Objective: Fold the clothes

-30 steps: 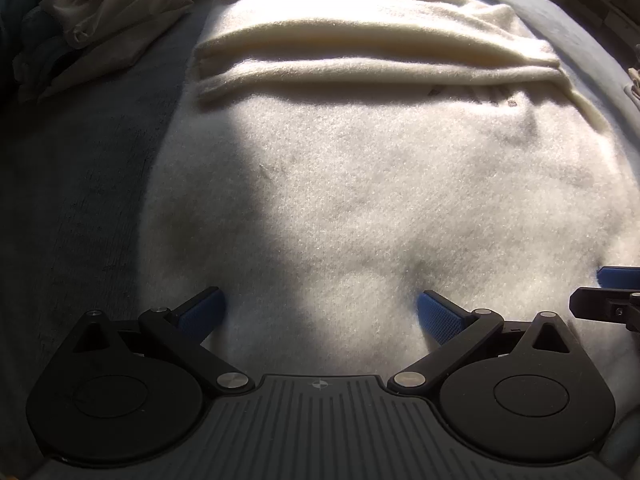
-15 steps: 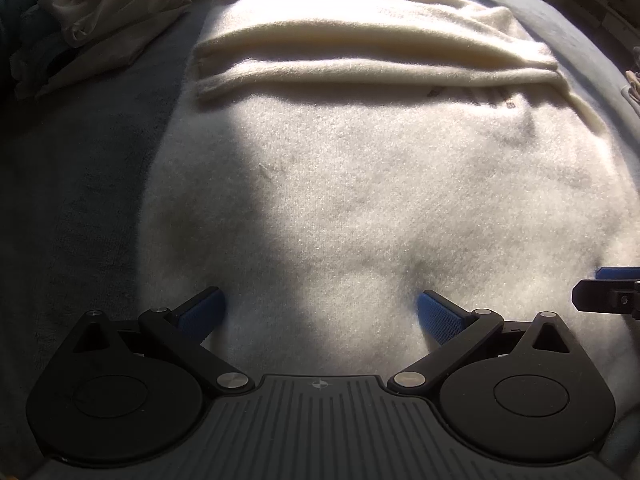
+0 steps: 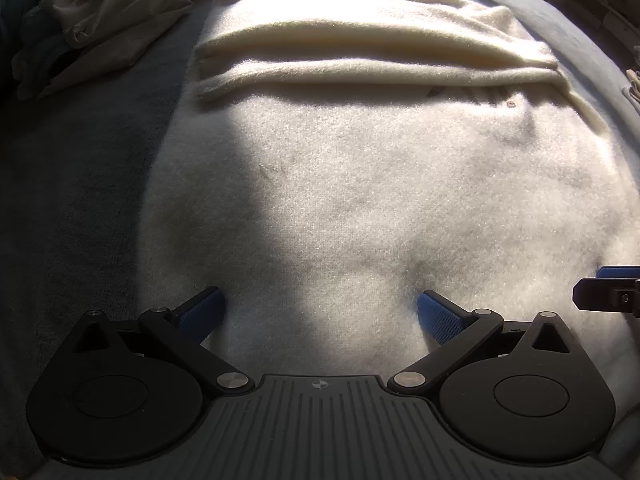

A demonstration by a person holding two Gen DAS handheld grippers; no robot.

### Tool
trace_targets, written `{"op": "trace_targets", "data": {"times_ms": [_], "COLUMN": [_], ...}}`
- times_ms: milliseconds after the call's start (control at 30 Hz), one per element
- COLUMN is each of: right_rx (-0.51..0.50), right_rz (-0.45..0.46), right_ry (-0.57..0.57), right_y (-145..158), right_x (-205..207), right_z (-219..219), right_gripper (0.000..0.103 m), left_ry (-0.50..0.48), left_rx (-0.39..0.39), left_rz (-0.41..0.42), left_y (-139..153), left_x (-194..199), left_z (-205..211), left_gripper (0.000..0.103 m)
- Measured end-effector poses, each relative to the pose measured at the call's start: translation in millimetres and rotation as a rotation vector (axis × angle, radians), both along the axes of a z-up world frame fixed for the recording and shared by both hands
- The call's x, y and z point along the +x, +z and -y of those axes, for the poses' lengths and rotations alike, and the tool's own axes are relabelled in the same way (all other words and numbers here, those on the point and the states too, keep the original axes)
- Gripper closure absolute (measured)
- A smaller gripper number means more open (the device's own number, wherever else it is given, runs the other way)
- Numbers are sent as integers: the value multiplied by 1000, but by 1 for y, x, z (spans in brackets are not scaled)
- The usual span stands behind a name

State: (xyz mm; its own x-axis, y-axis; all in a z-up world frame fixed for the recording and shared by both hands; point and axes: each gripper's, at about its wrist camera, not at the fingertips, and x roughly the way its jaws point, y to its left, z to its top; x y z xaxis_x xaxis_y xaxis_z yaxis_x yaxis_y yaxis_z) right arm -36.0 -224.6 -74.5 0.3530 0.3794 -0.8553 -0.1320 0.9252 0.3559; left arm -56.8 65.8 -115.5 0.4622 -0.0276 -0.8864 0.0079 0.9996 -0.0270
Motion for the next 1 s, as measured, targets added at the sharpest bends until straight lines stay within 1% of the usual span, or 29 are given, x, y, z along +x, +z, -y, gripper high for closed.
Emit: {"op": "trace_targets", "data": {"times_ms": [1000], "right_rx": [-24], "right_rz": [15], "right_ry": [19], "right_y": [0], "right_x": [-2], "right_z": [-3], "right_gripper": [31], "left_ry": [-22], "left_rx": [-1], "left_rz": [8], "left_y": [-2], "left_x": [-5], "left_z": [0], "left_gripper": [0]}}
